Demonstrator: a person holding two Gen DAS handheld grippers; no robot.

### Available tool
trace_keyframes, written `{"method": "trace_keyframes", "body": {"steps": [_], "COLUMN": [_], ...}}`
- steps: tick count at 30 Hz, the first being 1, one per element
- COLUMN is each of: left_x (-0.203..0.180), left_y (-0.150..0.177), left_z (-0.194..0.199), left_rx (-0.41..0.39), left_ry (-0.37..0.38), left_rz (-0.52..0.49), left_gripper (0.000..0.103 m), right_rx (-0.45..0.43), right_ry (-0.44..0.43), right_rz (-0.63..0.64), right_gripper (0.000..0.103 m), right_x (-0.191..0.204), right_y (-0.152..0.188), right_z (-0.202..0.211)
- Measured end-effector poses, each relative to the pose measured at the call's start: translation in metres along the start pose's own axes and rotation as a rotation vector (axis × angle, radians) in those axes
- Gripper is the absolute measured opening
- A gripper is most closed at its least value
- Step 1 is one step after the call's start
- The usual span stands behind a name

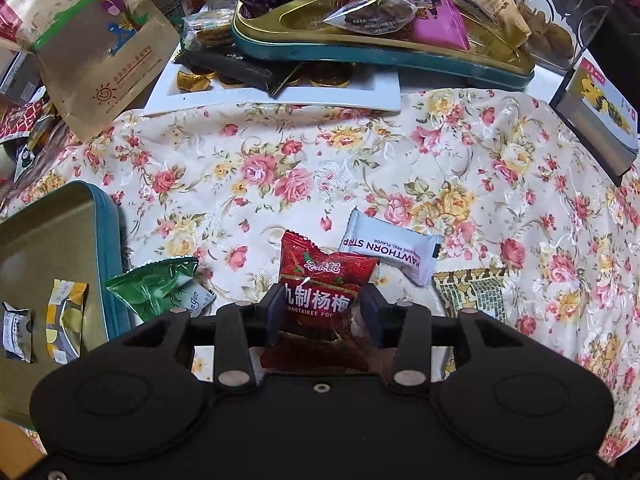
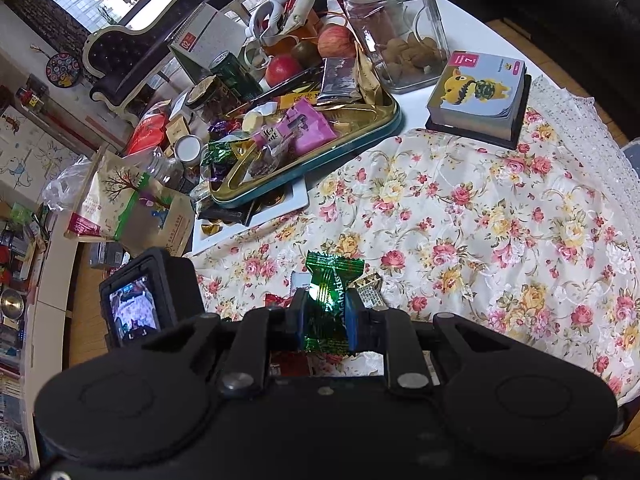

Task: Organize snacks
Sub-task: 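Lift and hold the red packet in the left tool and green candy in the right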

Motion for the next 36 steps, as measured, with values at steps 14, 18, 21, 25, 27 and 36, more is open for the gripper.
{"method": "trace_keyframes", "body": {"steps": [14, 18, 21, 25, 27, 36], "left_x": [-0.002, -0.003, 0.000, -0.001, -0.003, -0.008], "left_y": [-0.002, 0.003, 0.002, 0.001, 0.001, 0.001], "left_z": [-0.006, -0.020, -0.022, -0.022, -0.022, -0.010], "left_rx": [0.005, 0.054, 0.059, 0.065, 0.067, 0.116], "left_ry": [-0.014, -0.022, 0.003, 0.013, 0.021, 0.114], "left_rz": [-0.014, 0.003, 0.054, 0.069, 0.078, 0.134], "left_gripper": [0.054, 0.055, 0.056, 0.054, 0.052, 0.044], "right_rx": [0.006, 0.007, 0.013, 0.011, 0.009, 0.009], "right_ry": [-0.002, -0.007, -0.008, -0.005, -0.003, 0.013], "right_rz": [-0.010, -0.006, -0.007, -0.013, -0.015, -0.023], "right_gripper": [0.021, 0.021, 0.021, 0.021, 0.021, 0.021], "right_x": [0.000, 0.001, 0.000, -0.001, -0.001, -0.005], "right_y": [0.002, 0.002, 0.003, 0.003, 0.002, 0.001], "right_z": [-0.002, -0.002, -0.003, -0.003, -0.003, -0.005]}}
Point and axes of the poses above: each gripper's, at about its wrist camera, not at the fingertips, and z roughly against the way its jaws point, x to its left, y to its underside, the point moved 8 cm from there along -z, roughly the way its jaws point, and after that the axes turned 10 degrees about -y, right-handed, at the moved point
